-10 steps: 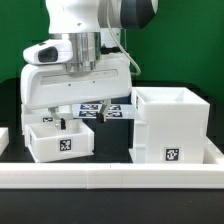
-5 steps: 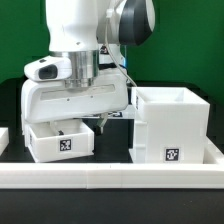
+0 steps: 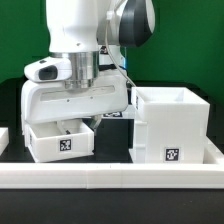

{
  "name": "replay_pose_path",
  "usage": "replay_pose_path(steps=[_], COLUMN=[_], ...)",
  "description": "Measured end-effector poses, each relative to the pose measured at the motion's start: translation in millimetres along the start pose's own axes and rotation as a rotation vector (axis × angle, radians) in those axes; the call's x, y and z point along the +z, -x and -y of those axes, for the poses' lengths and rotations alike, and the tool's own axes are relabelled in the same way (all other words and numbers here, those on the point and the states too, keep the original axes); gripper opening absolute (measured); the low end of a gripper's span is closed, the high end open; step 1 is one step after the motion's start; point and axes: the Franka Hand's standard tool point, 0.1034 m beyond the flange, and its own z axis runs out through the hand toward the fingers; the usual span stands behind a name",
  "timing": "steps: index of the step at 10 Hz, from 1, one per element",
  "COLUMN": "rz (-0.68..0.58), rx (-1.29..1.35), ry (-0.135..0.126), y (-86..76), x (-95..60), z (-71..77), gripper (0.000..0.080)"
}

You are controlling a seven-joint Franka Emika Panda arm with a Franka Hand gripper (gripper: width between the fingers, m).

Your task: Assemble drawer

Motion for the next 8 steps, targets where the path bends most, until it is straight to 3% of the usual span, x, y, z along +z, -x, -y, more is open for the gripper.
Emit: replay_pose_path(steps=[1, 2, 3, 8], rz=[0.0, 0.0, 0.0, 0.0], rx=[0.0, 0.001, 0.001, 0.001], ry=[0.0, 0.0, 0.0, 0.0], y=[-0.3, -0.9, -0.8, -0.7], x=[0.0, -0.1, -0.1, -0.1], z=[0.3, 1.0, 0.7, 0.7], gripper=[0.0214, 0.0214, 0.0053, 0.0041])
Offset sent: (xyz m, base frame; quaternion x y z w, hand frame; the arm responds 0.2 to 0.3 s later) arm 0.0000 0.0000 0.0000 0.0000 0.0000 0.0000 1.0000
